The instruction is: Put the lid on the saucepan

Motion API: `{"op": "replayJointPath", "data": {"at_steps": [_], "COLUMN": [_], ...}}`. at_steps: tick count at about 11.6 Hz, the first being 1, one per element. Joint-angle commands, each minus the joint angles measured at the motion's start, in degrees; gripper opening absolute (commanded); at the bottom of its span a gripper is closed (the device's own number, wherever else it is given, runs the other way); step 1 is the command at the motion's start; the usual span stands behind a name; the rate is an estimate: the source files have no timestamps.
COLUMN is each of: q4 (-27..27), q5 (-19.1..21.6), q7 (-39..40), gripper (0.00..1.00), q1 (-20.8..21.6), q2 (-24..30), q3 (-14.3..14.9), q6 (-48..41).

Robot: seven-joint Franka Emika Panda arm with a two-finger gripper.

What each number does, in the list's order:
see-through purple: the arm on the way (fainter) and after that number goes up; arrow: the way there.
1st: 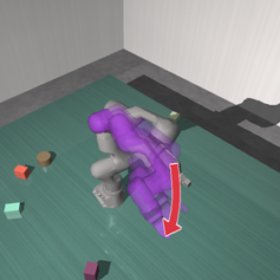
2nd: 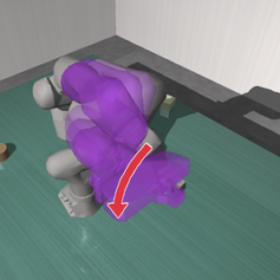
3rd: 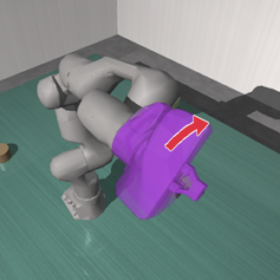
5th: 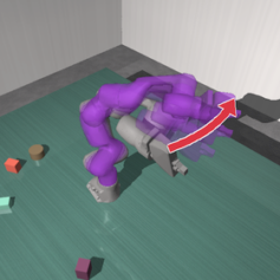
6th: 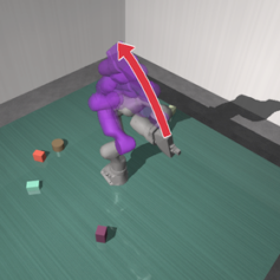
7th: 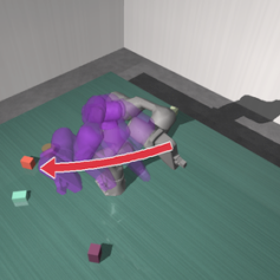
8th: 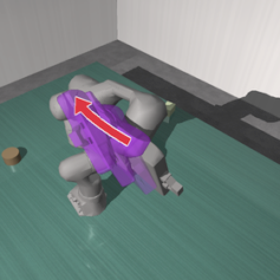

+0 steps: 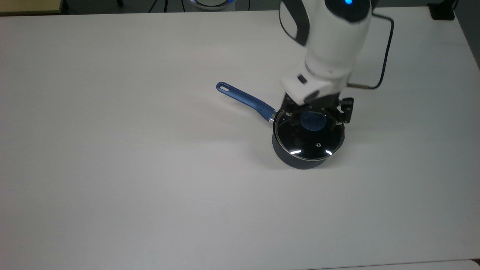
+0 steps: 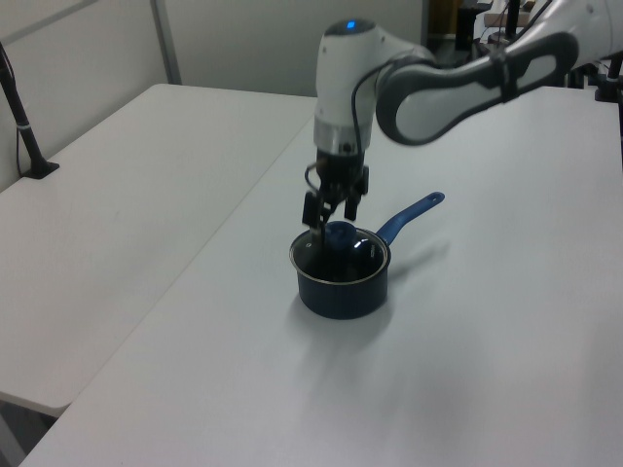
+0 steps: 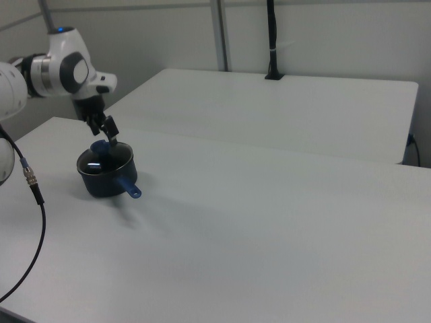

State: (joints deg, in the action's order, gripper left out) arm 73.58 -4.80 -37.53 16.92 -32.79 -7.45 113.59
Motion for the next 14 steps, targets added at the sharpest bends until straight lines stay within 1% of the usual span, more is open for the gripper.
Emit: {"op": "replayJointPath", "data": {"at_steps": [1, 2, 3, 4, 5, 6, 7, 8, 9, 12, 13, 14], "q4": [6.9, 8.4, 10.9, 13.7, 16.5, 19.0, 20.8, 22.2, 22.4, 20.7, 20.3, 20.1], "q5": [0.1, 0.3, 0.3, 0.4, 0.6, 0.8, 2.8, 4.7, 4.9, 4.4, 4.5, 4.7], "q7": [2.3, 6.5, 10.8, 14.2, 17.4, 19.9, 22.1, 25.4, 29.2, 39.7, 39.9, 38.5], "gripper": [1.00, 1.00, 1.00, 1.00, 1.00, 1.00, 1.00, 1.00, 1.00, 1.00, 1.00, 1.00], "q1": [-6.5, -8.3, -10.9, -13.4, -14.6, -14.2, -14.0, -14.4, -14.8, -16.3, -16.4, -16.4], "q2": [13.5, 17.4, 21.6, 25.8, 29.5, 32.5, 34.5, 36.1, 36.3, 35.5, 35.3, 35.2], "q3": [0.3, 0.3, 0.4, 0.9, 2.1, 5.8, 8.5, 10.4, 11.5, 11.8, 12.1, 12.2], "q6": [-9.0, -13.5, -16.4, -17.9, -18.1, -18.1, -18.2, -18.3, -18.8, -18.6, -18.4, -18.2]}}
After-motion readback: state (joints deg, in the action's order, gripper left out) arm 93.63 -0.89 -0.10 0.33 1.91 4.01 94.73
